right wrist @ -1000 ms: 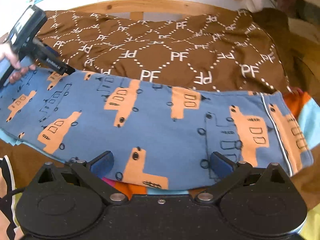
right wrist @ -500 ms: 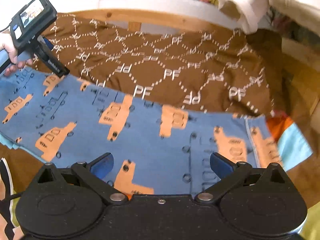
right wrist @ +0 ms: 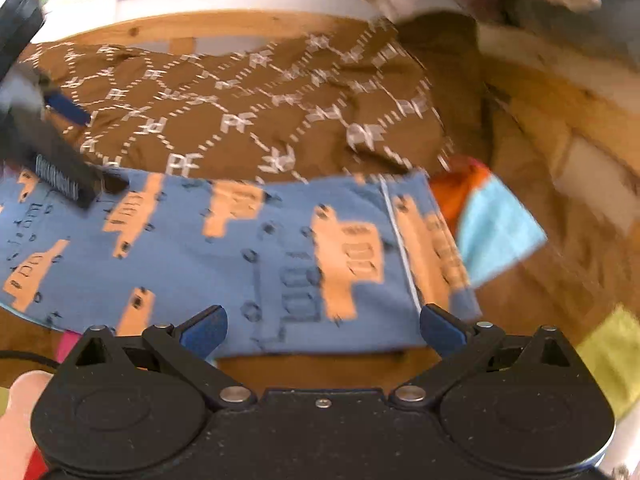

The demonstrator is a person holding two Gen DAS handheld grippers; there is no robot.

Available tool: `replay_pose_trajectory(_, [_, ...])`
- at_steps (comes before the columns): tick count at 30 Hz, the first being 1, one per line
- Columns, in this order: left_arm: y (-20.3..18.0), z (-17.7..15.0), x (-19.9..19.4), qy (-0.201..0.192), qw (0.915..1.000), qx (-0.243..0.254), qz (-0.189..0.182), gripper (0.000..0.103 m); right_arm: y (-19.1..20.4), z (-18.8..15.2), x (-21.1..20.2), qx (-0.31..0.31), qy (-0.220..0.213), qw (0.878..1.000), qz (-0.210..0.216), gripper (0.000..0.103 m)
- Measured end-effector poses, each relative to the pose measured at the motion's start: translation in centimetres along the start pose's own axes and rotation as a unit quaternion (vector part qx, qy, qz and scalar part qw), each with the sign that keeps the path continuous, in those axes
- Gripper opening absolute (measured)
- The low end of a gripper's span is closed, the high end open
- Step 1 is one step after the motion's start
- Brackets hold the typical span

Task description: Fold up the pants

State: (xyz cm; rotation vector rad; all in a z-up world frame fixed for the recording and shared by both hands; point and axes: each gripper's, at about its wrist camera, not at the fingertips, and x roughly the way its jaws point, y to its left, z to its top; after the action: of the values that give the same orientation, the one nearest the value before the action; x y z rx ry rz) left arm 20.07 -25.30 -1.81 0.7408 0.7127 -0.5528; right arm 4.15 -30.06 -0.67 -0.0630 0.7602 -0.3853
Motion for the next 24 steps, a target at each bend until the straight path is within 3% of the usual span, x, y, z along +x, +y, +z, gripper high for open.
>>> replay_pose_trajectory(3, [-1.5, -0.7, 1.5, -0.010, 0.9997, 0.003, 0.020, 0.103, -0.6, -0.3, -0.5, -0.005, 0.002, 1.000, -0.006, 0.102])
replay_pose_trajectory(6, [-0.2, -0.2, 1.6, 0.010, 0.9998, -0.018, -0.002, 0.103, -2.2, -0.6, -1.4, 0.019, 0.002, 1.000, -0.010, 0.102])
replay_pose_trajectory(9, [0.7, 0.9, 1.2, 0.017, 0.9994, -0.027, 0.011, 0.103, -4.7, -0.9, -2.7, 0.074, -0.009, 0.997, 0.025, 0.102])
replay_pose_trajectory(12, [1.0, 2.3, 0.4, -0.022, 0.9984, -0.051, 0.001, 0.103, -6.8, -1.3, -2.9, 0.144, -0.020, 0.987, 0.061, 0.102])
replay_pose_trajectory(14, [0.8, 3.8, -0.4, -0.053, 0.9935, -0.088, -0.049, 0.103, -7.8, -1.4, -2.6, 0.190, -0.025, 0.978, 0.085, 0.096])
replay_pose_trajectory(18, [0.3, 7.3, -0.7, -0.109, 0.9637, -0.154, -0.189, 0.103, -8.2, -0.9, -2.2, 0.232, -0.023, 0.969, 0.086, 0.087])
replay_pose_trajectory(21, [-1.6, 9.8, -0.1, -0.109, 0.9470, -0.159, -0.257, 0.098, -8.3, -1.3, -2.2, 0.263, -0.024, 0.961, 0.082, 0.079])
replay_pose_trajectory(24, [-3.0, 11.4, 1.2, -0.077, 0.9380, -0.160, -0.298, 0.096, -8.3, -1.5, -2.0, 0.278, -0.028, 0.957, 0.076, 0.074])
